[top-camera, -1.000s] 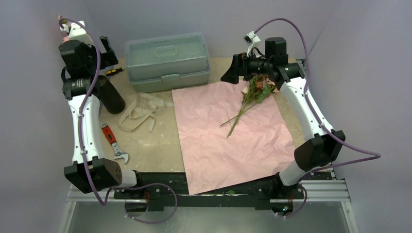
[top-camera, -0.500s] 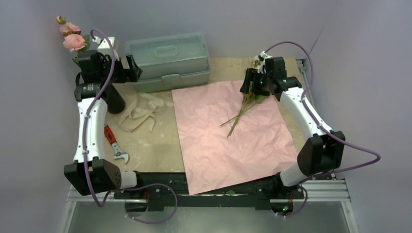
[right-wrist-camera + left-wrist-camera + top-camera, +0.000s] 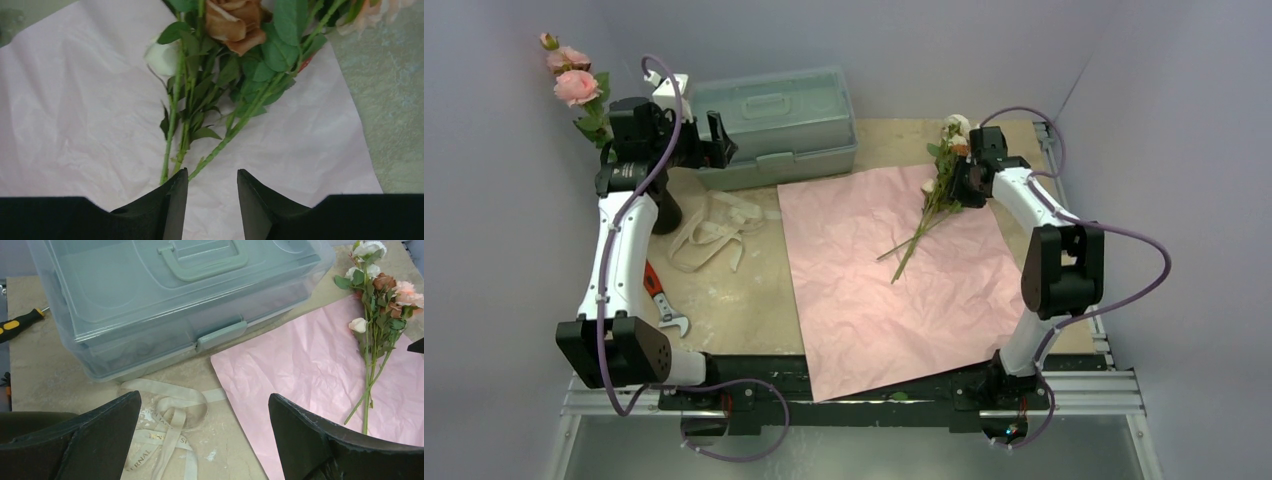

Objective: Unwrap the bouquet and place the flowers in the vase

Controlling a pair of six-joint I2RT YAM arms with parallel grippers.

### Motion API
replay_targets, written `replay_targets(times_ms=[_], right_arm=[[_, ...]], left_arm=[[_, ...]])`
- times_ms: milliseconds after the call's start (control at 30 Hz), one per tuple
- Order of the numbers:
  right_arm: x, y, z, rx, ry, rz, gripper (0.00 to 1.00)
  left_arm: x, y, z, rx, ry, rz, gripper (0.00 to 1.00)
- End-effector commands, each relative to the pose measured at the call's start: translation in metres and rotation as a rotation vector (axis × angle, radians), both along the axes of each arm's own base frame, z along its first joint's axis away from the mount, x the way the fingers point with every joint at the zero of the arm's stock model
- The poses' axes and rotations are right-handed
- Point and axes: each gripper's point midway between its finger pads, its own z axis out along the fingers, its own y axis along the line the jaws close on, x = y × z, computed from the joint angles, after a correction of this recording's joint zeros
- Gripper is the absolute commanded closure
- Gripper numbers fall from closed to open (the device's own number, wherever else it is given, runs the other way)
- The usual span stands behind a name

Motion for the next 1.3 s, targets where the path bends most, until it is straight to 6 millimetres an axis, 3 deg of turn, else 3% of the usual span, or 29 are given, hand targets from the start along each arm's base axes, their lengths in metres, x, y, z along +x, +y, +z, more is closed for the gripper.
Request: replay_targets(times_ms=[0, 267, 467, 833, 933, 1167, 1267], right_arm=[[0.019, -0.028, 0.009, 0.02, -0.045, -0.112, 0.56], [0.045, -0.074, -0.021, 0.052, 0.0, -0.255, 0.6], [0.068, -0.076, -0.037, 0.089, 0.017, -0.265, 0.6], [0.079, -0.072, -0.073, 0.16, 0.078, -0.258, 0.59], [0.078, -0.07, -0.063, 0.183, 0.07, -0.239, 0.57], [0.081, -0.082, -0.005, 0.206, -0.071, -0.215, 0.55], [0.088, -0.082, 0.003, 0.212, -0.098, -0.208, 0.55]], left_arm=[[0.006, -0.003, 0.02, 0.025, -0.062, -0.023, 0.0], [0.013, -0.007, 0.018, 0.022, -0.05, -0.029, 0.0], [0.019, -0.008, 0.013, 0.015, -0.023, -0.015, 0.0], [0.02, -0.003, 0.007, 0.039, 0.004, 0.005, 0.0], [0.02, -0.003, 0.008, 0.041, 0.005, 0.004, 0.0], [0.018, -0.007, 0.005, 0.039, 0.01, -0.012, 0.0], [0.019, -0.008, 0.003, 0.035, 0.011, -0.014, 0.0]])
